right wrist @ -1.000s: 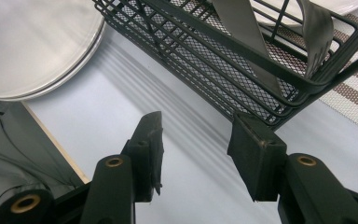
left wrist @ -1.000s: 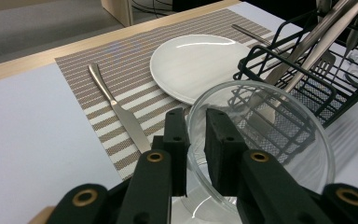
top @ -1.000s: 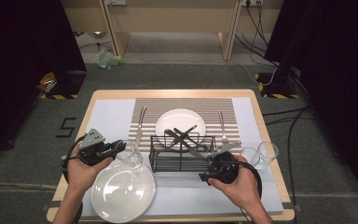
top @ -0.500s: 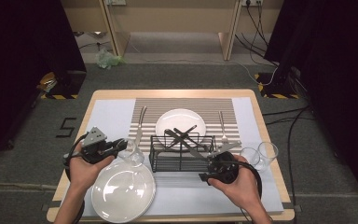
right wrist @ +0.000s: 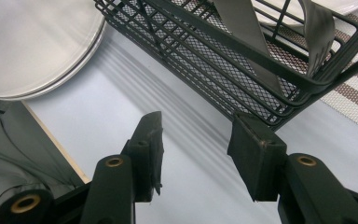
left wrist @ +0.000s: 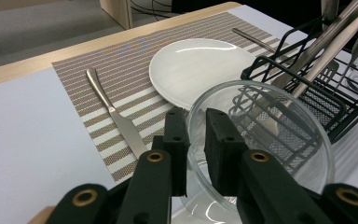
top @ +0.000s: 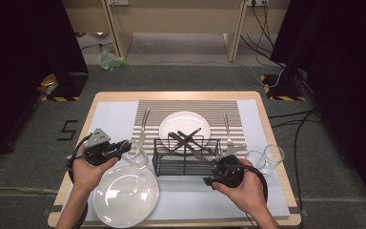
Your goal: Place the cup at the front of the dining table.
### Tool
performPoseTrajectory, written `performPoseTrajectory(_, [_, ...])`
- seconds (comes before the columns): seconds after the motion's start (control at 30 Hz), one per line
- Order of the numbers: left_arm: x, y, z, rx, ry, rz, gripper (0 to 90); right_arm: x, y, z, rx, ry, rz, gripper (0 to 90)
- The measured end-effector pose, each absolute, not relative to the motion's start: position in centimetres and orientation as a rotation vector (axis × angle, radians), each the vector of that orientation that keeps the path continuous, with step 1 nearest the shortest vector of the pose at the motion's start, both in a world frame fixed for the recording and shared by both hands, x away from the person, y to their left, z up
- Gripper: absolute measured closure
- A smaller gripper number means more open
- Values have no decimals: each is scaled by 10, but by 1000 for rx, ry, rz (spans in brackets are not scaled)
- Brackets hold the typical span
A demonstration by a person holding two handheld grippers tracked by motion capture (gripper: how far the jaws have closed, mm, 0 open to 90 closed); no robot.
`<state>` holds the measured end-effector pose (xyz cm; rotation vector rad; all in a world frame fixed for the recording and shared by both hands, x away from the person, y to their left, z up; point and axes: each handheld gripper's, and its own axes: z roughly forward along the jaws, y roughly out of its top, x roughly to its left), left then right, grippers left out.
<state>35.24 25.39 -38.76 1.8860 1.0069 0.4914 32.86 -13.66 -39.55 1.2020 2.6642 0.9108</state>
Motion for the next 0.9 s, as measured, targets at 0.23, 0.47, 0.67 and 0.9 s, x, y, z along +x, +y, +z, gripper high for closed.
performPoseTrajectory(0.23, [355, 252, -388, 1886, 1006, 491, 785, 329, -136, -396, 1202, 2666, 911, 541])
performPoseTrajectory(0.47, [357, 251, -387, 1887, 1003, 495, 784, 329, -136, -396, 1205, 2666, 907, 541])
performPoseTrajectory(0.67, [359, 250, -386, 1888, 1002, 500, 784, 329, -136, -396, 1201, 2668, 910, 542])
performPoseTrajectory(0.9, [363, 249, -387, 1890, 1006, 500, 784, 329, -136, -396, 1205, 2666, 908, 541])
